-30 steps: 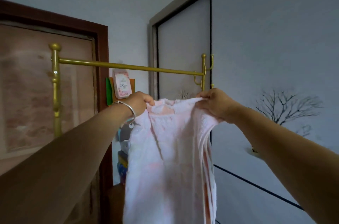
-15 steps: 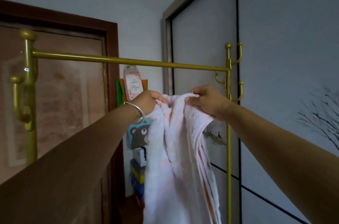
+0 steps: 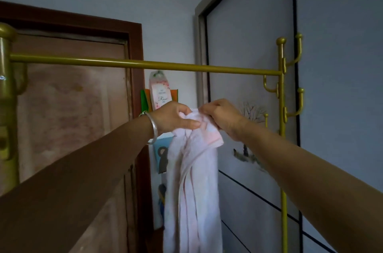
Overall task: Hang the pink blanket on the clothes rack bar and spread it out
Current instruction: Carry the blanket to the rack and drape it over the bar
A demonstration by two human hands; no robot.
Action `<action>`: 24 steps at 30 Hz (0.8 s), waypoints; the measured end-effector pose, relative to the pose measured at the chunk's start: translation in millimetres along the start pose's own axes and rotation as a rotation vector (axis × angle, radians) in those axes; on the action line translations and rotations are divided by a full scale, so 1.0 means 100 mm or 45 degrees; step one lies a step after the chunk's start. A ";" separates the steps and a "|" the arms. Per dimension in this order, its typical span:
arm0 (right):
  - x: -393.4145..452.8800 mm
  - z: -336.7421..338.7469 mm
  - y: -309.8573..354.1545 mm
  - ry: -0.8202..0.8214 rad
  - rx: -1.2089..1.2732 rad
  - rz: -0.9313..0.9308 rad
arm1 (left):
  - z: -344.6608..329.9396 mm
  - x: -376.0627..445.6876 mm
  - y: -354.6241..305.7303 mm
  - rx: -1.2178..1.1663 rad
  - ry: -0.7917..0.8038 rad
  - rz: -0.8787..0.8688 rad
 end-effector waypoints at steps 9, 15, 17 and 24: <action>0.40 0.77 -0.22 -0.108 -0.069 0.007 | 0.23 0.14 0.07 0.326 -0.143 0.142; 0.58 1.06 -0.31 -0.124 0.369 -0.082 | 0.31 0.26 -0.11 0.131 -0.370 0.015; 0.53 0.77 -0.19 0.157 0.474 -0.021 | 0.23 0.37 -0.19 -0.025 -0.412 -0.062; 0.41 0.39 -0.08 0.931 0.588 0.154 | 0.14 0.54 -0.27 -0.500 -0.576 -0.121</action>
Point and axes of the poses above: each hand's wrist, its own x-axis towards the middle knuckle, its own z-axis out of the back of the hand, y = z × x, the point moved 7 cm from there along x, towards the middle knuckle, and after that the axes turned 15 degrees about -z, right-handed, at the moved point
